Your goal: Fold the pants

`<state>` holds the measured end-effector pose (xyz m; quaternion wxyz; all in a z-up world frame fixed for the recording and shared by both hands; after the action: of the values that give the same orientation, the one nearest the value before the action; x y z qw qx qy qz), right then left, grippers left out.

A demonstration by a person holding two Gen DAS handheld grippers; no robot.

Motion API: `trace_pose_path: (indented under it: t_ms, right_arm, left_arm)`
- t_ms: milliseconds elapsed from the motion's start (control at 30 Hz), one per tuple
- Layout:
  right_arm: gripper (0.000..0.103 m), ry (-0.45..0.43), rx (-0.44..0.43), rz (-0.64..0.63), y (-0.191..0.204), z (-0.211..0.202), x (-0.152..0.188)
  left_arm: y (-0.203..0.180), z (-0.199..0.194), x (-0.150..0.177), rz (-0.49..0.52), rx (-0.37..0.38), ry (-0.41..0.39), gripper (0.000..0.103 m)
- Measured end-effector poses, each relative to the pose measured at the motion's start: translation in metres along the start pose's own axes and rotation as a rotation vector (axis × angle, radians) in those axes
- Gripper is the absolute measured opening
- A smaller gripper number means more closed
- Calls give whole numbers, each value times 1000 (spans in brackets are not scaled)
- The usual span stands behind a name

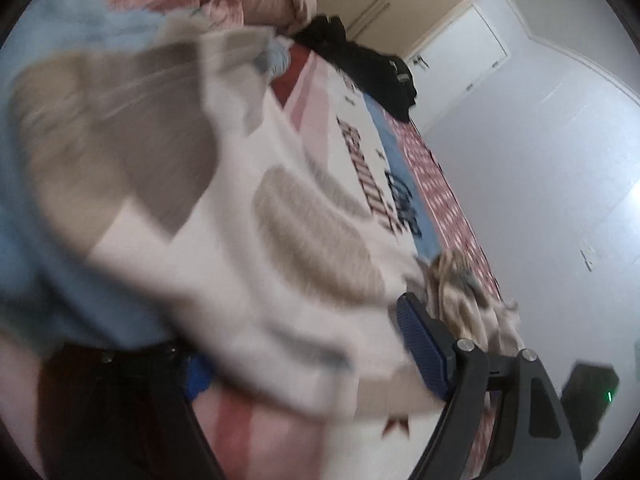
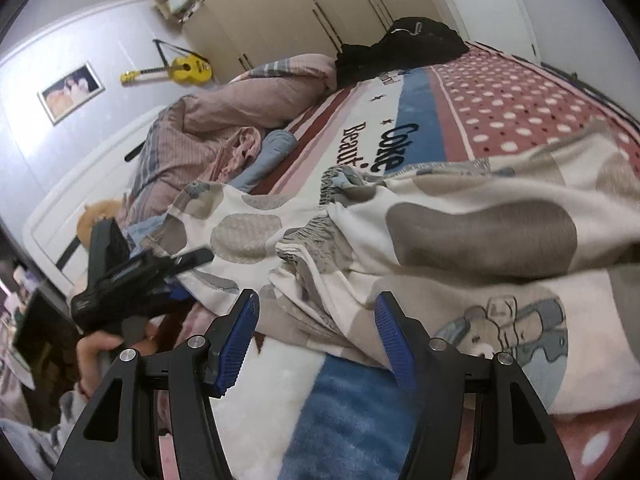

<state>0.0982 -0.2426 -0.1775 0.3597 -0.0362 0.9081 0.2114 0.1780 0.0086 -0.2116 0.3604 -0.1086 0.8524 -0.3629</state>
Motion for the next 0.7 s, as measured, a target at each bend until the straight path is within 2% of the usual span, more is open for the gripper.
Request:
trace_pose_path:
  t_ms: [100,167,200,267,367,500,600,700]
  right_arm:
    - [57,-1,-15,19,-4,2,5]
    - [57,-6,-26,28,-5,1,6]
    - [57,-9,-31,31,-5,1,7]
    - [57,-13,-37,37,-6,-1,8]
    - [57,-21,-41,42,-8,-4,8]
    - [57,-37,-41,65,-16,-9,6]
    - [57,-58,-44,87,-25,-16,2]
    - [58,-87,-23,92,-37,-29,-1]
  left_arm:
    - [1,9,-13,-58,-33,-63,62]
    - [7,11,-24,-81,-74,-114,41]
    - [9,11,-29,-92,-89,-137,36]
    - [10,9,-37,-98,-113,-166,10]
    - [-8,1,-43,-37,-108,-206,5]
    - [-57,-12,-49,146,-101,-242,4]
    - [-118,-15,-49,349,-52,-244,4]
    - [-204,6,-23,631,5,-176,4]
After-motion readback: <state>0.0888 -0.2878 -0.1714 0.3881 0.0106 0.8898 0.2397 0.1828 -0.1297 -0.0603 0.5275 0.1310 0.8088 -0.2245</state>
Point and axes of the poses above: each gripper's, at about its wrist camera, not at the fingertips, and z roughly the way its jaws point, y to its left, x to its underside, the point moved 8 cm from there along z, roughly the way its jaws point, and after that the axes turned 12 degrees about x, right-handed, at the moved point
